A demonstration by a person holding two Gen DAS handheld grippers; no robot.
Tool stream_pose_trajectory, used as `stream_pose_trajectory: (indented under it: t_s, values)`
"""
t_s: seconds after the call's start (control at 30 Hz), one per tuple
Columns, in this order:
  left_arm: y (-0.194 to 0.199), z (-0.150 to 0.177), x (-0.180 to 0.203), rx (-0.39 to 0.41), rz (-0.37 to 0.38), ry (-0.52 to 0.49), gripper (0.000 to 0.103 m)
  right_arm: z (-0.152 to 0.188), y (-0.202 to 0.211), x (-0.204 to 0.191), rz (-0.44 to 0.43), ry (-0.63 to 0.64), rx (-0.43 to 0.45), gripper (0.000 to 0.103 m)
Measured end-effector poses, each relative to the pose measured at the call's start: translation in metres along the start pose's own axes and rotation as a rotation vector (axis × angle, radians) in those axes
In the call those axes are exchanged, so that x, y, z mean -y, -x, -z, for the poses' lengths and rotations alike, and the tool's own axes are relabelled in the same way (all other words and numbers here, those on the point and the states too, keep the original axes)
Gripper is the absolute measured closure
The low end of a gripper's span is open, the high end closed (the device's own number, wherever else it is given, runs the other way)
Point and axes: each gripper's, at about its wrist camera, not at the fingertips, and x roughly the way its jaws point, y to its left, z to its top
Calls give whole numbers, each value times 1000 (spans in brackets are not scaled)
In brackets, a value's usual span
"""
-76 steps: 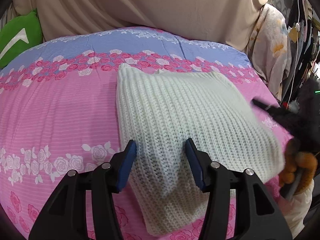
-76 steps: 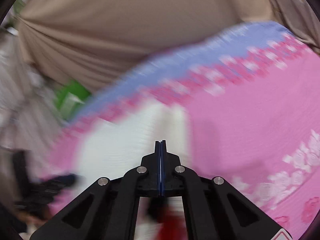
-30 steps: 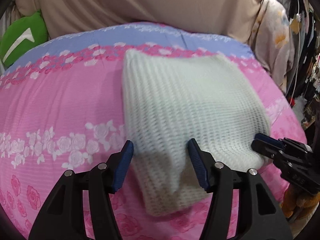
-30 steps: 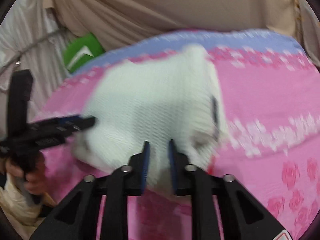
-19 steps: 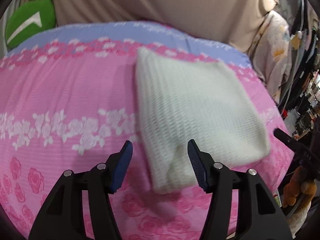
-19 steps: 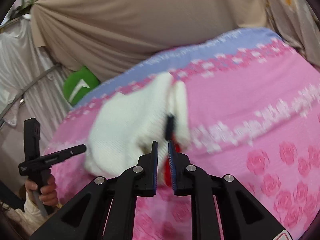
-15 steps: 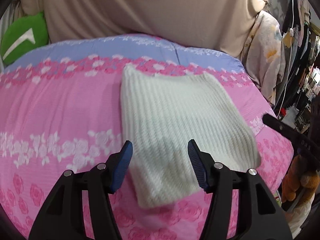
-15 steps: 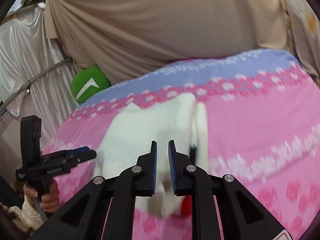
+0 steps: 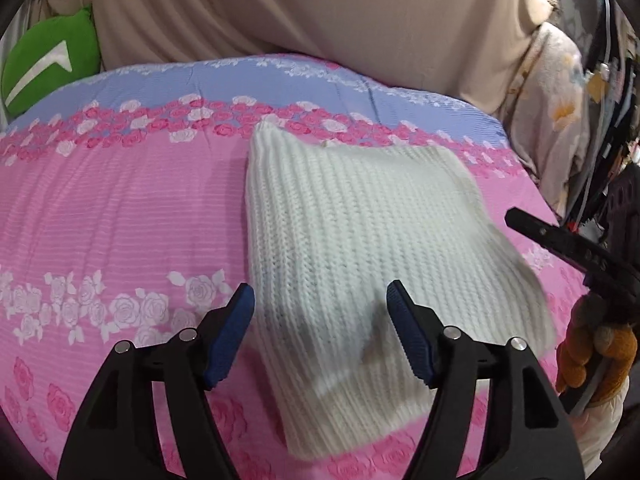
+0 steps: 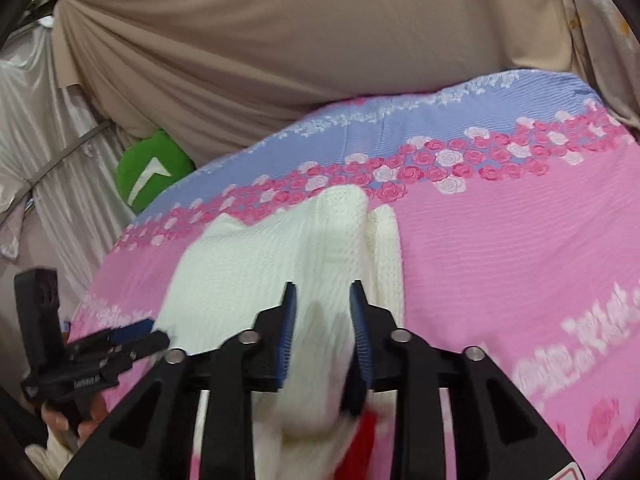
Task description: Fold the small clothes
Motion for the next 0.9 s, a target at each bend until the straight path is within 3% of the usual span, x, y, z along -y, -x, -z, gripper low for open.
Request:
stream_pose_trajectory:
  t_s: [0.07, 0.23, 0.3, 0.33, 0.4, 0.47, 0.57, 0.6, 0.7, 0.73, 0.8, 0.87, 0.9]
  values:
    - [16, 12, 8, -1, 48, -38, 36, 19, 19, -5, -21, -3, -7, 58]
    - [10, 44, 23, -84, 35, -120, 36, 55, 36, -16, -190, -45, -46, 57]
    - [-7, 50, 18, -124, -35, -103, 36, 57, 22, -21, -93, 7, -64, 77]
    - [-14, 51, 12, -139, -38, -81, 37, 56, 17, -19, -48, 11, -73, 93]
    - [-16, 54, 2, -154, -5, -33, 37, 53, 30, -10, -119, -45, -16, 94]
    - [-14, 56, -2, -152, -7, -37, 37, 52, 38, 1, -96, -57, 5, 95]
    - [-14, 60, 1, -144, -22, -61, 36, 76, 5, 25, -21, -104, -128, 95]
    - [-13, 61, 3, -144, -26, -66, 36, 78, 10, 24, -32, -102, -102, 95]
    - [-2, 56, 3, -132, -7, -62, 38, 72, 32, 18, -44, -112, -74, 88]
    - [5, 51, 4, -115, 6, -59, 38, 69, 37, 15, -46, -111, -61, 80]
    - [18, 40, 6, -59, 14, -64, 35, 59, 49, 5, -39, -79, -22, 77]
    - [26, 27, 4, 0, -1, -51, 29, 49, 53, -2, -25, -55, 22, 61]
    - [25, 22, 2, 8, -12, -35, 29, 44, 50, -3, -3, -48, 41, 59]
